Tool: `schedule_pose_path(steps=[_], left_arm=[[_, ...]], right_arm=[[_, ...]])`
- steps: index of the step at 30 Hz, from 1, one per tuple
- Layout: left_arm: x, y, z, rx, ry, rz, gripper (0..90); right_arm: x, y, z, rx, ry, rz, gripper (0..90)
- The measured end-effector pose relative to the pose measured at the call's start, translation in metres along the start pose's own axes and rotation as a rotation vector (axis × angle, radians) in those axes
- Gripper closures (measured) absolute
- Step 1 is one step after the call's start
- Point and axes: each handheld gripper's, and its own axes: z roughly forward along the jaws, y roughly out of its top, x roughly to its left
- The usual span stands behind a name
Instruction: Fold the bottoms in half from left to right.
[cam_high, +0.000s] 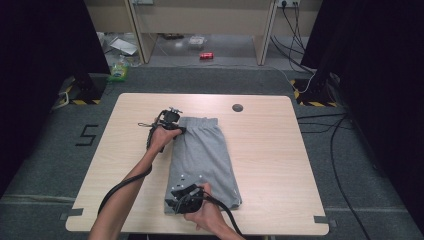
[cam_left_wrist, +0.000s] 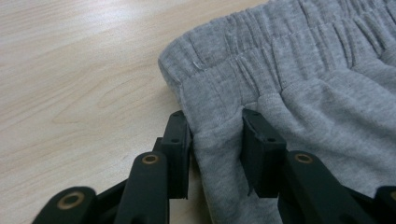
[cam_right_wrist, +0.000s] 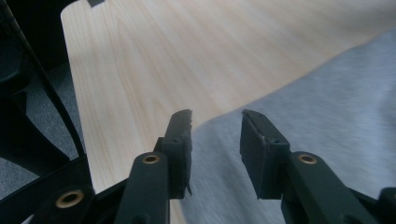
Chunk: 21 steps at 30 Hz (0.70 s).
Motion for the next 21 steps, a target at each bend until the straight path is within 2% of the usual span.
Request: schedule_pose_path(steps=[3,5,7,10,12,16,21], left_arm=[[0.000,0.000,0.000,-0.002,0.000,-0.001,64.1],[0.001,-0.001,0.000,-0.006,-0.005,-0.011,63.8],[0.001,-0.002,0.000,-0.013,-0.008,-0.013,63.5],[0.002,-0.002,0.000,-0.015,-0.010,-0.010,63.3],[0.002,-0.002,0.000,-0.015,-0.011,-0.011,63.3],[0.002,-0.002,0.000,-0.010,-0.010,-0.013,63.2],[0.002,-0.002,0.000,-0.011,-0.010,-0.015,63.0]], right_arm=[[-0.011,0.001,-0.016,-0.017,-0.030,0.010,61.3],[-0.022,0.000,-0.027,-0.018,-0.072,0.016,60.2],[-0.039,-0.003,-0.039,-0.025,-0.144,0.022,60.3],[-0.058,-0.010,-0.053,-0.025,-0.198,0.057,60.5],[-0.066,-0.014,-0.059,-0.015,-0.228,0.063,60.8],[-0.080,-0.029,-0.069,0.016,-0.263,0.092,61.7],[-0.094,-0.057,-0.082,0.072,-0.297,0.138,63.3]])
